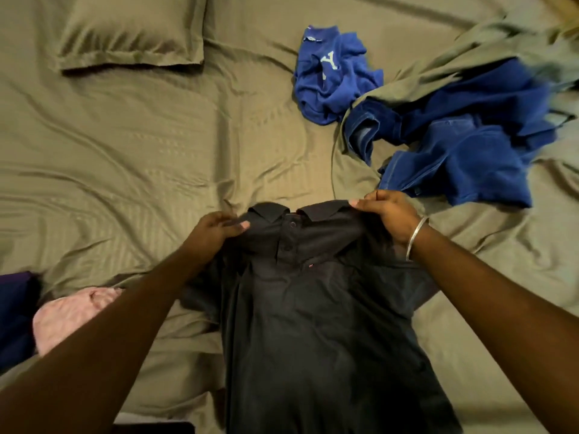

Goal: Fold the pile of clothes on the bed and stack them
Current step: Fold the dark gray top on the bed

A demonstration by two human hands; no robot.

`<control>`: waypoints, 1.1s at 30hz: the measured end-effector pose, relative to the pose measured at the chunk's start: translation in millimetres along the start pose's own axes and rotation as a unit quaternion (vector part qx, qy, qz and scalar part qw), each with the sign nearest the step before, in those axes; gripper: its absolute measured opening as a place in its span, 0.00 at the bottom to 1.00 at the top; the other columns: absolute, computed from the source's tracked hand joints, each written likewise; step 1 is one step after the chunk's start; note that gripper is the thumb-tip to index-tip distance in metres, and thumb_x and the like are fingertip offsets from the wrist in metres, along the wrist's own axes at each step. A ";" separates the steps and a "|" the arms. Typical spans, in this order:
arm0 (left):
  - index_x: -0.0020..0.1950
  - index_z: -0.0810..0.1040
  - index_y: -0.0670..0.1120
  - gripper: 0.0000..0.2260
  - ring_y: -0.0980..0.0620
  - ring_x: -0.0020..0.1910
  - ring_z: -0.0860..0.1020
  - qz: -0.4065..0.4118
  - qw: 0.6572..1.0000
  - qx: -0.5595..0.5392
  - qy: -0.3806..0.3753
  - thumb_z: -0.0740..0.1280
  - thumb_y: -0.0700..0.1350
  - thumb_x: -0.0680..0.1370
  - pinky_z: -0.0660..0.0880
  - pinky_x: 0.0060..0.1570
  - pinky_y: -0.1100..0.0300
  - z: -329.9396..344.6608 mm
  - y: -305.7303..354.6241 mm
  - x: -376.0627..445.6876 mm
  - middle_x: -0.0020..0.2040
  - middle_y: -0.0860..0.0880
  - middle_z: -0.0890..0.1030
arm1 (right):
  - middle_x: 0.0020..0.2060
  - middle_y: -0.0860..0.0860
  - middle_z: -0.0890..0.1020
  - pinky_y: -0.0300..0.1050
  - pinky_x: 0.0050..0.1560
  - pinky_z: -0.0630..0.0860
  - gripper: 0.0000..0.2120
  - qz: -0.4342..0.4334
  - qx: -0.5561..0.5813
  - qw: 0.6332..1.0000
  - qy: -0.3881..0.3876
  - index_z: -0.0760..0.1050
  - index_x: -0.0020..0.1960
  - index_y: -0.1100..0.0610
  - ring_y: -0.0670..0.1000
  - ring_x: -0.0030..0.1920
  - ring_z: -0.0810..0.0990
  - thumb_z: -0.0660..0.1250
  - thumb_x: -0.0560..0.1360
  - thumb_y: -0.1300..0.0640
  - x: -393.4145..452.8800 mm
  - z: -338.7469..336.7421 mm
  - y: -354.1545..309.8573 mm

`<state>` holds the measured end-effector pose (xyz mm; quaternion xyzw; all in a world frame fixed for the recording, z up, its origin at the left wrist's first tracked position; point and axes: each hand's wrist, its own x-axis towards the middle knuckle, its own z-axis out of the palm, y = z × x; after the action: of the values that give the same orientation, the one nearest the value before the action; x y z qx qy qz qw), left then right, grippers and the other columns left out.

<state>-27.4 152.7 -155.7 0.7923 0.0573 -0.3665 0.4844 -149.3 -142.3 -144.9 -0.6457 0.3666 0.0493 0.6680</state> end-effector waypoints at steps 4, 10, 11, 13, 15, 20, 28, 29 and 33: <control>0.37 0.83 0.45 0.12 0.51 0.35 0.80 -0.024 0.970 0.228 -0.080 0.79 0.52 0.67 0.72 0.38 0.60 -27.6 36.8 -53.9 0.31 0.52 0.81 | 0.46 0.60 0.83 0.53 0.53 0.80 0.21 0.158 -0.205 0.964 -0.063 0.80 0.52 0.66 0.60 0.47 0.82 0.80 0.65 0.55 -39.7 -24.1 -25.5; 0.40 0.73 0.48 0.10 0.59 0.33 0.72 0.207 0.957 0.181 -0.088 0.73 0.49 0.75 0.69 0.37 0.64 -34.5 65.6 -164.5 0.32 0.55 0.74 | 0.44 0.52 0.82 0.46 0.53 0.76 0.05 -0.198 -0.219 0.955 -0.019 0.78 0.49 0.56 0.51 0.48 0.81 0.65 0.79 0.63 -152.1 -45.0 -72.9; 0.43 0.73 0.49 0.07 0.58 0.35 0.72 0.224 0.958 0.154 -0.092 0.71 0.45 0.77 0.70 0.38 0.65 -35.8 69.1 -179.5 0.34 0.56 0.75 | 0.42 0.49 0.81 0.39 0.50 0.75 0.07 -0.211 -0.212 0.954 -0.026 0.77 0.48 0.53 0.45 0.45 0.80 0.63 0.79 0.63 -170.8 -50.4 -82.8; 0.45 0.73 0.52 0.08 0.59 0.37 0.74 0.238 0.958 0.140 -0.073 0.70 0.41 0.77 0.72 0.40 0.66 -44.4 86.0 -210.8 0.37 0.56 0.76 | 0.39 0.44 0.80 0.33 0.44 0.73 0.12 -0.217 -0.222 0.950 -0.028 0.74 0.46 0.48 0.38 0.40 0.77 0.62 0.79 0.64 -203.7 -62.7 -107.7; 0.44 0.74 0.53 0.11 0.60 0.37 0.74 0.247 0.956 0.154 -0.045 0.70 0.37 0.77 0.74 0.40 0.65 -50.6 108.1 -238.8 0.36 0.58 0.77 | 0.41 0.44 0.82 0.37 0.48 0.76 0.11 -0.214 -0.195 0.957 -0.032 0.75 0.47 0.47 0.41 0.44 0.79 0.64 0.77 0.63 -230.9 -71.5 -132.8; 0.43 0.81 0.48 0.09 0.53 0.37 0.77 0.226 0.952 0.205 0.019 0.77 0.50 0.70 0.71 0.39 0.61 -61.6 157.6 -301.3 0.37 0.50 0.81 | 0.38 0.56 0.81 0.42 0.43 0.78 0.10 -0.109 -0.061 0.992 -0.017 0.76 0.44 0.61 0.47 0.35 0.80 0.63 0.73 0.74 -272.4 -82.3 -187.5; 0.37 0.77 0.42 0.12 0.51 0.36 0.73 0.231 0.947 0.223 0.010 0.67 0.44 0.80 0.67 0.42 0.55 -75.7 242.2 -374.4 0.34 0.45 0.76 | 0.32 0.66 0.71 0.47 0.43 0.68 0.17 -0.055 -0.262 0.963 -0.028 0.78 0.41 0.72 0.55 0.39 0.72 0.77 0.66 0.58 -308.8 -103.4 -270.3; 0.41 0.77 0.42 0.10 0.51 0.38 0.74 0.264 0.930 0.252 0.038 0.65 0.44 0.81 0.68 0.43 0.55 -77.4 250.3 -384.5 0.38 0.45 0.78 | 0.33 0.64 0.73 0.45 0.43 0.67 0.15 -0.096 -0.286 0.953 -0.019 0.78 0.44 0.74 0.54 0.39 0.72 0.76 0.69 0.61 -317.6 -107.1 -281.5; 0.46 0.71 0.46 0.07 0.51 0.39 0.73 0.359 0.866 0.310 0.160 0.60 0.44 0.83 0.64 0.38 0.56 -74.7 255.8 -408.2 0.39 0.49 0.75 | 0.40 0.54 0.83 0.42 0.50 0.77 0.08 -0.322 -0.242 0.914 0.054 0.83 0.47 0.65 0.49 0.43 0.80 0.70 0.70 0.73 -360.9 -112.9 -300.2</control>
<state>-170.0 186.9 309.2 0.9154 -0.2708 -0.0341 0.2959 -297.6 -145.1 314.6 -0.8723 0.1512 -0.1156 0.4503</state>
